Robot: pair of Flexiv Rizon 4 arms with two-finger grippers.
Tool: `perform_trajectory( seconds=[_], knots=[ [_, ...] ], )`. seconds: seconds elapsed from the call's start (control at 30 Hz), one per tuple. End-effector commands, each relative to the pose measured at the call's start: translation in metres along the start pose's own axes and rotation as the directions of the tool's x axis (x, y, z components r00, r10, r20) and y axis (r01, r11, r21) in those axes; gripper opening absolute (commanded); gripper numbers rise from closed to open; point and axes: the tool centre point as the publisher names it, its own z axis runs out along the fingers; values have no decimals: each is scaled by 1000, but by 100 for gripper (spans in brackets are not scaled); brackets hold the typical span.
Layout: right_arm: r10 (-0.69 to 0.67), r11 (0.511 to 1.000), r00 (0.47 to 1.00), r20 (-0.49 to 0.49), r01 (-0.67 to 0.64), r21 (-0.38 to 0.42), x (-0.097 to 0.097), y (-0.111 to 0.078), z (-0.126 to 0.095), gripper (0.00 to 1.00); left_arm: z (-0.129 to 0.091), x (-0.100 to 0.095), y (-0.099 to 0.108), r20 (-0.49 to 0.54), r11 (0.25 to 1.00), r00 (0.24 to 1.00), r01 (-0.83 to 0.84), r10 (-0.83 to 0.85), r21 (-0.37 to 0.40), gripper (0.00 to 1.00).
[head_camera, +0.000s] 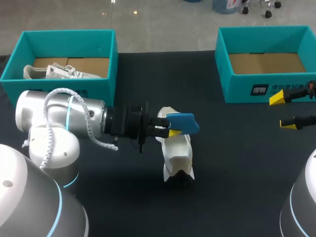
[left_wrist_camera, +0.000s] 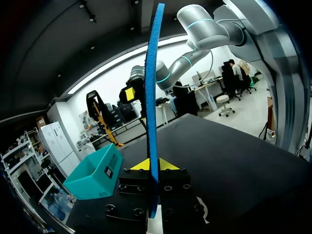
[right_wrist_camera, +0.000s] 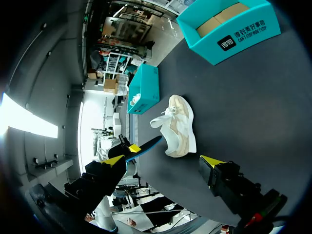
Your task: Take the shoe out of the shoebox, open the shoe tongue, remove and reinsert the insole, then place the shoe into the shoebox
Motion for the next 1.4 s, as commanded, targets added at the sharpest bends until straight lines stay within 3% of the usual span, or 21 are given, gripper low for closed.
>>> perform_trajectory(
  seconds=[0.03,0.6,0.8,1.4],
  knots=[
    [1,1000,1000,3,-1,-2,0,-1,0,100,2,0,0,0,1000,1000,0,0,-4,0],
    [1,1000,1000,3,-1,-2,0,-1,0,100,40,-5,50,-10,997,999,42,-42,-68,0],
    [1,1000,1000,3,-1,-2,0,-1,0,100,36,1,52,34,996,999,2,1,-92,0],
    [1,1000,1000,3,-1,-2,0,-1,0,100,35,2,50,31,996,1000,3,0,-88,0]
  ],
)
